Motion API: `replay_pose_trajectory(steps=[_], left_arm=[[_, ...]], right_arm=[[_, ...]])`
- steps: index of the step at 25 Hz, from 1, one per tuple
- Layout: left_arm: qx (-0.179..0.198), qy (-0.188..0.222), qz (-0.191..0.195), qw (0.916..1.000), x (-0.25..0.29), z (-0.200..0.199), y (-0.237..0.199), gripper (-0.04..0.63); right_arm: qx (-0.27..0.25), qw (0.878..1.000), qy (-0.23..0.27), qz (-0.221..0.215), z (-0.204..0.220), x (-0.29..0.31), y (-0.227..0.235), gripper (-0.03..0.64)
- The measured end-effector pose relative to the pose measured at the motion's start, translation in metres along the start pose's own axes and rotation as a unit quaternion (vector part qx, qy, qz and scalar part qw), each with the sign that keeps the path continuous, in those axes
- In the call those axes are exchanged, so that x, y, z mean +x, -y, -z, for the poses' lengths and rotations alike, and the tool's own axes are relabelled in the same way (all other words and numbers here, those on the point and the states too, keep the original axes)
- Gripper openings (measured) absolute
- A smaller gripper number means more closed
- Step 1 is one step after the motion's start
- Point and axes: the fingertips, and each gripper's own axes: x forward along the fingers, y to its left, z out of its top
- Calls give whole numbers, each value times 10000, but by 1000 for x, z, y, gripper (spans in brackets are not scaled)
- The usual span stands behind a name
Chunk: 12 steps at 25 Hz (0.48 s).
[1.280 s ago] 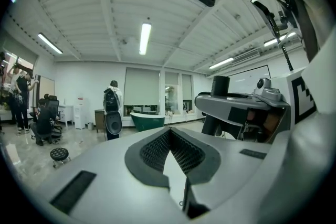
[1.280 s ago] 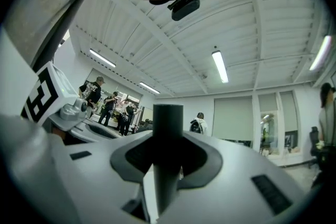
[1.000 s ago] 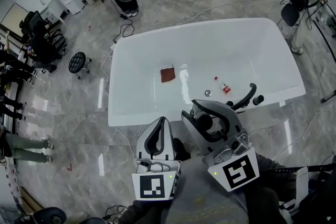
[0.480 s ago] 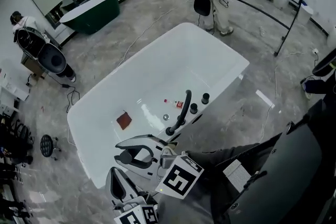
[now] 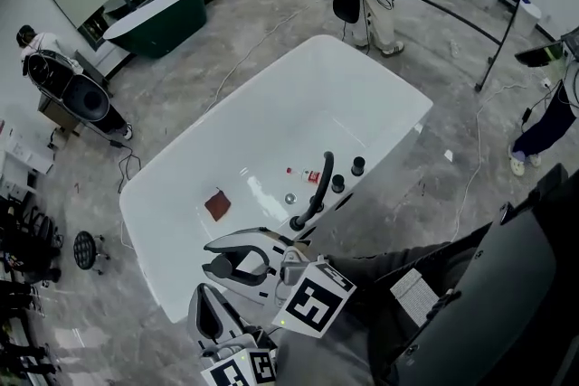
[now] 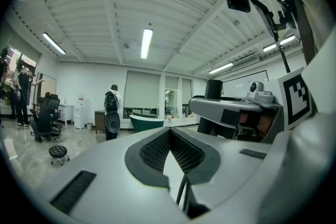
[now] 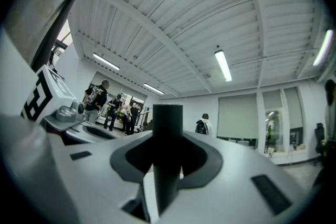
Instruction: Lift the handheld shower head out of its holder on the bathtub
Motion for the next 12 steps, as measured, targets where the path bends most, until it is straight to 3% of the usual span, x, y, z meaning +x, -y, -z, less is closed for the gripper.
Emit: replay_pose_trajectory(steps=[5, 10, 12], left_arm=[[30, -264, -61, 9996, 13, 1, -29, 3], [-52, -248, -57, 9997, -5, -43, 13, 3], [-66, -263, -132, 9995, -7, -45, 29, 3]], right_arm=[[75, 9999, -78, -2, 12, 33, -2, 114], [2, 9997, -200, -120, -39, -4, 12, 114], [-103, 9995, -249, -153, -41, -22, 19, 114]])
